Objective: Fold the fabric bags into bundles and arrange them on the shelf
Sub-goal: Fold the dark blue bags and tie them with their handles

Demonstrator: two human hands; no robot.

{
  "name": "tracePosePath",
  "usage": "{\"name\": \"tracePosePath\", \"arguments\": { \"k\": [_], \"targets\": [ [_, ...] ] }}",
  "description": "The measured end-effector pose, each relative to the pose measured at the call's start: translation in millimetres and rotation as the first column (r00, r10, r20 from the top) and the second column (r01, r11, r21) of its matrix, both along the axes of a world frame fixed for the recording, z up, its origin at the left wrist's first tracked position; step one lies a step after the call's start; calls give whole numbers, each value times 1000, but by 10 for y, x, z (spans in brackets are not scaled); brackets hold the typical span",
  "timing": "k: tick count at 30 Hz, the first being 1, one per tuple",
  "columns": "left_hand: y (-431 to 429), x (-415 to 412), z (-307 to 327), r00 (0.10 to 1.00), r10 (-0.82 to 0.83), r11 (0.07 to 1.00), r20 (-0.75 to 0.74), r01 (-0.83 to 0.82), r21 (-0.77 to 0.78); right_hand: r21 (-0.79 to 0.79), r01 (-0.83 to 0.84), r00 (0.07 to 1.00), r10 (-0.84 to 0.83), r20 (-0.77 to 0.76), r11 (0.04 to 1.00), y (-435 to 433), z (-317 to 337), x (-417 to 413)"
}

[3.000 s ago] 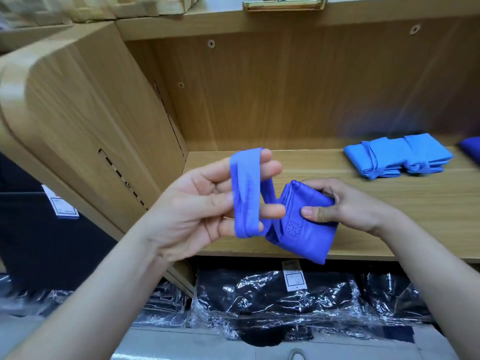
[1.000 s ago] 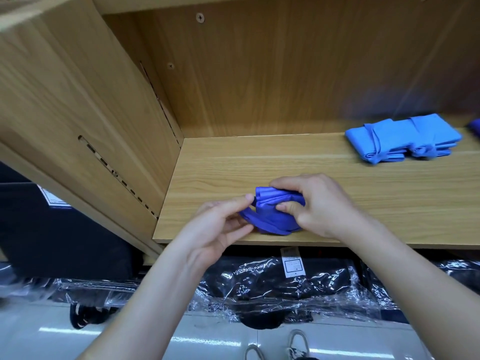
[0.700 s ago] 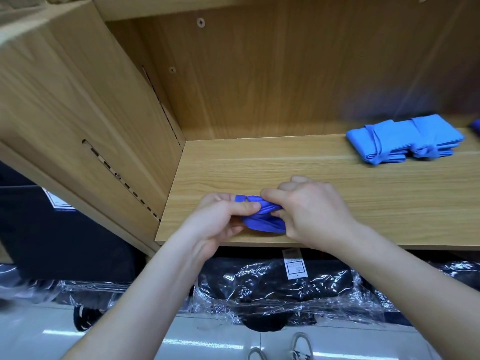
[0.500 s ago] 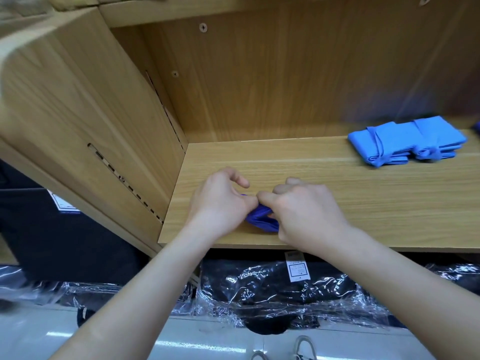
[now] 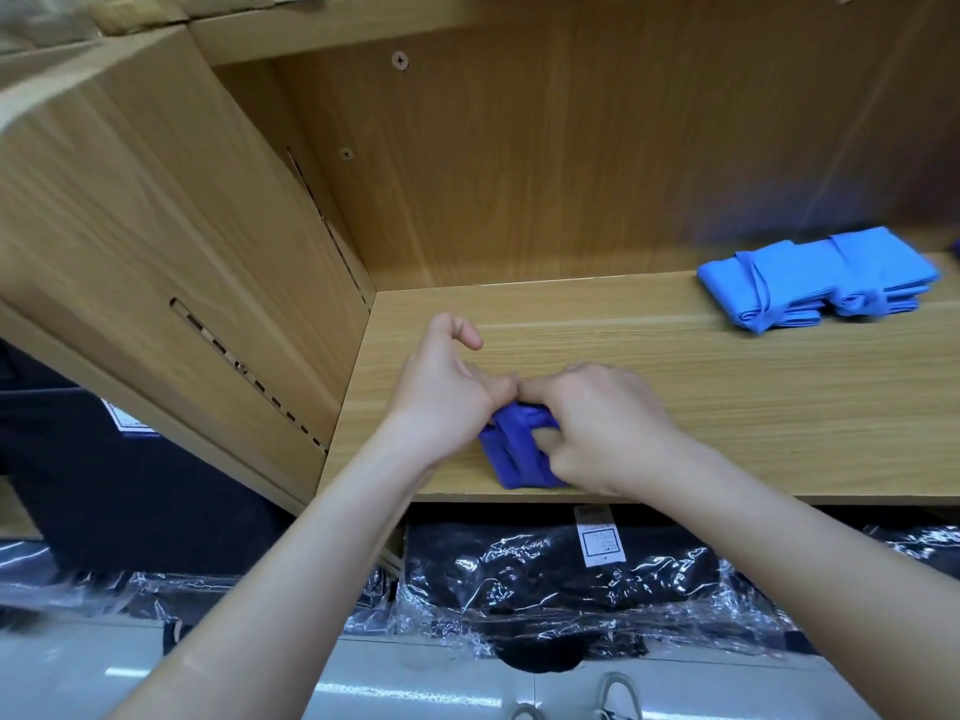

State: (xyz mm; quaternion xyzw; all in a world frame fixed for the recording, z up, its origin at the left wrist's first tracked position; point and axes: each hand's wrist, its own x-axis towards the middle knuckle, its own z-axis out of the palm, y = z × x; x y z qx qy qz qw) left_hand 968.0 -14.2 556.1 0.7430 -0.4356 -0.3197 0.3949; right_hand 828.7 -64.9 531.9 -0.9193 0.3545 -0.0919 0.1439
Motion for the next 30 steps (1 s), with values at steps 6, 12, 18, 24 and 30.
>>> {"name": "tracePosePath", "arguments": {
  "k": [6, 12, 18, 24, 30],
  "targets": [
    [90, 95, -111, 994, 40, 999, -97, -42, -11, 649, -47, 817, -344, 462, 760, -107, -217, -123],
    [-10, -4, -62, 982, -44, 999, 184, 44, 8, 315, 24, 827, -196, 527, 949, 63, -288, 3],
    [-62, -69, 50, 989, -53, 992, 135, 69, -110, 283, 112, 817, -250, 519, 953, -9, -205, 28],
    [2, 14, -34, 956, -133, 962, 263, 188, -197, 694, -14, 668, -510, 542, 720, -88, -189, -75],
    [168, 11, -172, 917, -322, 943, -236, 288, -169, 758, -304, 613, -492, 619, 577, -127, 33, -204]
  ]
}}
